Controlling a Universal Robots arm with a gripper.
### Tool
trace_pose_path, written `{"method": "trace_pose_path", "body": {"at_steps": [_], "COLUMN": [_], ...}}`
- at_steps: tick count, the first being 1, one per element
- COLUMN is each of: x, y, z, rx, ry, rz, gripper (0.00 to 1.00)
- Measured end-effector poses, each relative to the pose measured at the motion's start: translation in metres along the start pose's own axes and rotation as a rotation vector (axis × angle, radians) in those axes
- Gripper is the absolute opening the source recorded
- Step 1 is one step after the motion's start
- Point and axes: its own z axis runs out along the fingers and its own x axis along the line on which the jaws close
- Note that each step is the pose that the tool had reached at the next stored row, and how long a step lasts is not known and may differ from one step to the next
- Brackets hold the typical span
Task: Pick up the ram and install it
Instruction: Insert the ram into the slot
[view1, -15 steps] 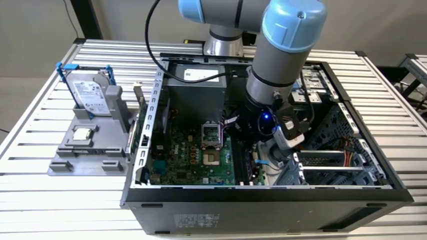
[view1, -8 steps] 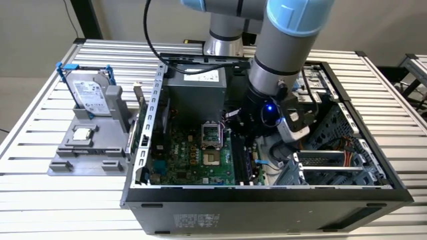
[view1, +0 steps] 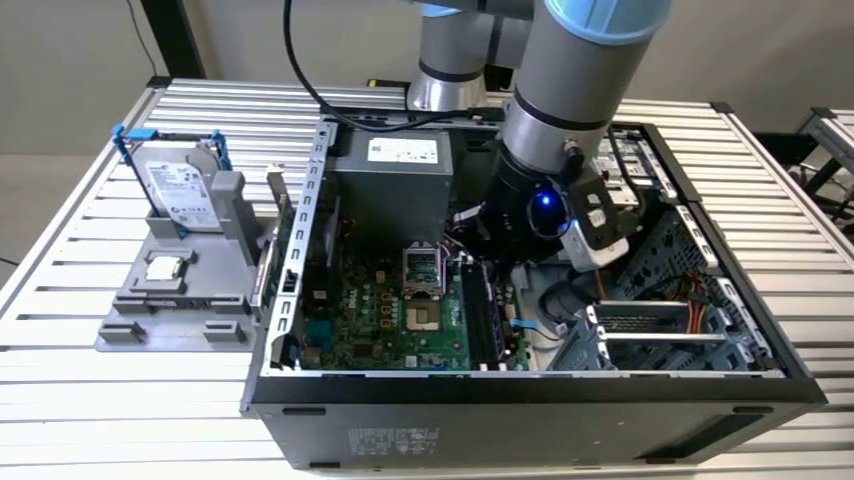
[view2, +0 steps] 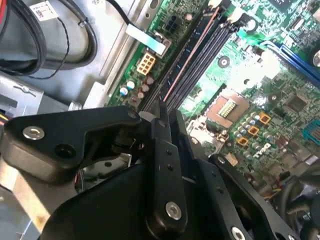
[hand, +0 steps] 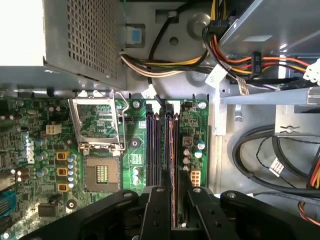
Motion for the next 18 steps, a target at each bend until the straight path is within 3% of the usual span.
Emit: {"method": "trace_pose_path", "body": {"at_steps": [1,2,8,10,16,17,18], "x": [0.0,0.0,-0.0012,-0.0012,-0.0012,-0.0012,-0.0012], "y": [0.0,0.0,-0.0001,-0.0001,-0.0001,-0.0001,-0.0001], "z": [0.0,-0.0001,0.0005,0.0025,0.0025,0.0025,0.0025], "rx": [0.0001,0.0001,-0.0022,-0.0043,-0.0048,-0.0049,-0.0048], "ry": [0.0,0.0,0.0022,-0.001,-0.0012,-0.0012,-0.0013], "rz": [0.0,0.0,0.0,-0.001,-0.001,-0.001,-0.001], "gripper": [1.0,0.0,0.0,0.0,0.0,1.0,1.0]}}
